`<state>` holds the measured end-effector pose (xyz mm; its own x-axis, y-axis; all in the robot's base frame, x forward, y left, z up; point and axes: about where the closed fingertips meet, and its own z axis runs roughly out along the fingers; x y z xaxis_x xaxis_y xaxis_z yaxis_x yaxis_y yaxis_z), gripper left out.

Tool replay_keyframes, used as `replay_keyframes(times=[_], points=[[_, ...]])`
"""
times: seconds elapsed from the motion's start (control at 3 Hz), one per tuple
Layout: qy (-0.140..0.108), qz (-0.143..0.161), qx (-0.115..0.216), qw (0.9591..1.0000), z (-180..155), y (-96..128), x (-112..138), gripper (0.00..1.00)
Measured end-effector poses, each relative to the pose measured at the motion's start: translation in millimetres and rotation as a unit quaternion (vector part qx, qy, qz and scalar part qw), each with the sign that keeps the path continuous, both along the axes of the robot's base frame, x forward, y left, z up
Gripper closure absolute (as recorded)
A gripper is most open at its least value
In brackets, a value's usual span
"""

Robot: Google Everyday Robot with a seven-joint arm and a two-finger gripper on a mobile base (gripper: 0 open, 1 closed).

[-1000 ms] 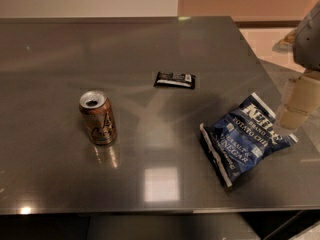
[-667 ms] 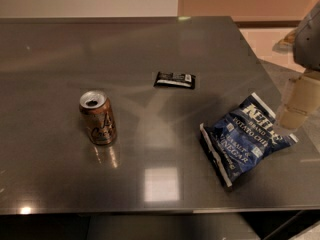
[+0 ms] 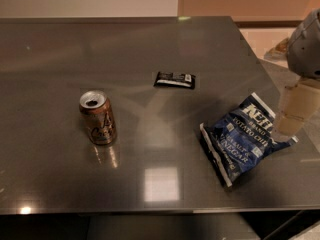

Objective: Move blue chip bag near orange can

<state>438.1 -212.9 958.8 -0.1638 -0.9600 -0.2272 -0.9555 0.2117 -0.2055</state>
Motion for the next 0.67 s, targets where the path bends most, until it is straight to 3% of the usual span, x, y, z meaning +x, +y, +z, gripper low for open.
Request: replay_keyframes(times=[0.67], points=[[0.019,0.076,0.0,0.9969,-51.6,4.4,-3.9,0.0]])
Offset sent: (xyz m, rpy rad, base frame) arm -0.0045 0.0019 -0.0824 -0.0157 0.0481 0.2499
